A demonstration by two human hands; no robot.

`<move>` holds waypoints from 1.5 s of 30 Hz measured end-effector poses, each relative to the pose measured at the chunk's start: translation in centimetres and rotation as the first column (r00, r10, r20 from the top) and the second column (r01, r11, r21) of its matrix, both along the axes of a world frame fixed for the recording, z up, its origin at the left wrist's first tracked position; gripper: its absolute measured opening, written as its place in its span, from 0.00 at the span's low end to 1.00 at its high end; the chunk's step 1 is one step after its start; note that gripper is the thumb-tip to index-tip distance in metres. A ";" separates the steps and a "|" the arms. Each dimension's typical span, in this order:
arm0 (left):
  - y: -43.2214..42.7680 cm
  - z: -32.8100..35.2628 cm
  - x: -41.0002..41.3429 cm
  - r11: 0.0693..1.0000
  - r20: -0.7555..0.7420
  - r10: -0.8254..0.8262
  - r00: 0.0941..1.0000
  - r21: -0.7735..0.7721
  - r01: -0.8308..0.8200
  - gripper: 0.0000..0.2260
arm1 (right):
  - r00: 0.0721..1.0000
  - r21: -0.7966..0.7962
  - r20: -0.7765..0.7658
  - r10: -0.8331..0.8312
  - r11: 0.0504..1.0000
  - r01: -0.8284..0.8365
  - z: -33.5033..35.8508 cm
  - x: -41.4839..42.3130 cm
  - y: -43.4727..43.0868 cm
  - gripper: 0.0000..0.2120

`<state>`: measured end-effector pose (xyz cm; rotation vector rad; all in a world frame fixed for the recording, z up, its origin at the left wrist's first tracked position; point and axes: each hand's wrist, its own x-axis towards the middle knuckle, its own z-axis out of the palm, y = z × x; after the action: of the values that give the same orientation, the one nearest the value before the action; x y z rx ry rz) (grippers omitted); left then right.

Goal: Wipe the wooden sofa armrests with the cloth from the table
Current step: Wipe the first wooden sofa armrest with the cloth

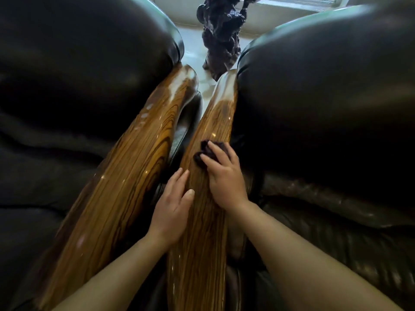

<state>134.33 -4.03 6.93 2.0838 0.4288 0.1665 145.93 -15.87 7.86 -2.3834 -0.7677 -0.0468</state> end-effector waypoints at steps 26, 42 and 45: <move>8.8 2.0 -8.1 0.686 -0.132 -0.168 0.977 0.696 0.212 0.23 | 0.883 -0.493 0.181 0.433 0.817 -0.299 -0.2 -5.1 3.2 0.16; 13.2 -3.2 -8.4 0.562 -0.153 -0.213 0.965 0.789 0.249 0.28 | 0.935 -0.617 0.208 0.287 0.780 -0.101 4.0 9.9 9.0 0.16; 13.1 -3.1 -8.3 0.541 -0.172 -0.204 0.964 0.801 0.257 0.28 | 0.931 -0.440 0.284 0.231 0.894 -0.087 2.7 8.1 8.1 0.15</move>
<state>126.02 9.10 3.83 3.0691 0.0755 0.1627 154.08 -7.72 10.55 -2.7469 -1.2423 -0.2395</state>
